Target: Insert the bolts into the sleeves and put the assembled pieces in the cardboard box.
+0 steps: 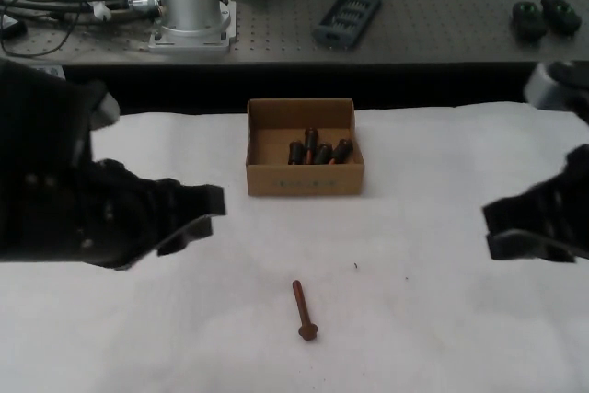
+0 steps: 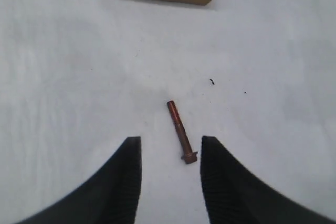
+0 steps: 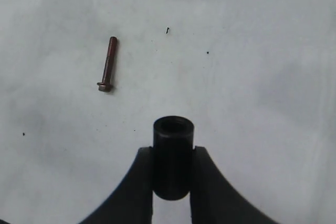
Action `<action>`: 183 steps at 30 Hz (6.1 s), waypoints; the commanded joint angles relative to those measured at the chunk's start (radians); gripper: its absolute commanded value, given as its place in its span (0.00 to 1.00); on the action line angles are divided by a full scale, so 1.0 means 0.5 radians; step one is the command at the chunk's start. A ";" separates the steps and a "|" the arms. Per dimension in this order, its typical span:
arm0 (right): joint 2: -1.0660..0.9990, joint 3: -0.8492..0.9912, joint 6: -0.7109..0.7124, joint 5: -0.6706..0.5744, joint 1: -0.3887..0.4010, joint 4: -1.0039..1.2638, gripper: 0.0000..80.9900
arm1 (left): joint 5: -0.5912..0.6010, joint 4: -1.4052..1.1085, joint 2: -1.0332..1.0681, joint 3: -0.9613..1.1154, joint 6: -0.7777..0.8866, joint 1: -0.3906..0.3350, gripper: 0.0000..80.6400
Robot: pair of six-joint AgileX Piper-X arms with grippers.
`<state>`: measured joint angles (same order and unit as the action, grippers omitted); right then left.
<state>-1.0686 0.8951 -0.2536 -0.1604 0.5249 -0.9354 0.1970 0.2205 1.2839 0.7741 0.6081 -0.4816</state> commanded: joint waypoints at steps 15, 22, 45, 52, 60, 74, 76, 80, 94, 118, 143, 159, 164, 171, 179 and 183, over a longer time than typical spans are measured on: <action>0.316 -0.048 0.016 -0.013 -0.012 -0.219 0.04 | -0.033 -0.087 0.730 0.282 0.402 -0.285 0.34; 0.316 -0.048 0.046 -0.013 -0.012 -0.242 0.04 | -0.034 -0.087 0.890 0.464 0.409 -0.284 0.34; 0.316 -0.048 0.105 -0.013 -0.012 -0.226 0.04 | -0.004 -0.027 1.087 0.528 0.454 -0.363 0.34; 0.316 -0.048 0.105 -0.013 -0.012 -0.226 0.04 | -0.013 -0.027 1.129 0.528 0.459 -0.370 0.34; 0.316 -0.048 0.105 -0.013 -0.012 -0.232 0.04 | -0.059 -0.027 1.131 0.528 0.459 -0.370 0.14; 0.316 -0.048 0.167 -0.013 -0.012 -0.306 0.04 | -0.009 -0.023 1.131 0.528 -0.198 -0.352 0.01; 0.316 -0.048 0.167 -0.013 -0.012 -0.315 0.04 | -0.013 -0.023 1.131 0.528 -0.584 -0.338 0.01; 0.323 -0.048 0.167 -0.029 -0.012 -0.314 0.04 | -0.013 -0.005 1.113 0.528 -1.526 -0.300 0.01; 0.323 -0.048 0.583 -0.028 0.004 -0.289 0.04 | -0.418 0.277 1.062 0.528 -4.976 -0.278 0.01; 0.323 -0.048 0.690 -0.165 0.004 -0.180 0.04 | -0.038 0.273 1.043 0.528 -5.872 -0.278 0.49; 0.323 -0.048 0.140 -0.165 0.004 -0.456 0.04 | -0.125 0.384 0.492 0.520 0.216 -0.318 0.49; 0.323 -0.048 0.152 -0.165 0.004 -0.452 0.04 | -0.201 0.197 0.935 0.520 0.460 -0.317 0.43; 0.323 -0.048 0.161 -0.165 0.004 -0.452 0.04 | -0.144 0.197 0.974 0.520 0.457 -0.317 0.35; 0.323 -0.048 0.204 -0.165 0.004 -0.452 0.04 | -0.231 0.197 0.980 0.520 0.283 -0.317 0.35; 0.323 -0.048 0.204 -0.165 0.004 -0.452 0.04 | -0.222 0.195 1.028 0.520 0.217 -0.317 0.35; 0.323 -0.048 0.204 -0.165 0.004 -0.452 0.04 | -0.192 0.195 1.065 0.520 0.220 -0.317 0.35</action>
<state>-0.9182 0.8701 -0.1641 -0.2272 0.5249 -1.1590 0.0966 0.3153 1.8073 1.0357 0.7330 -0.6361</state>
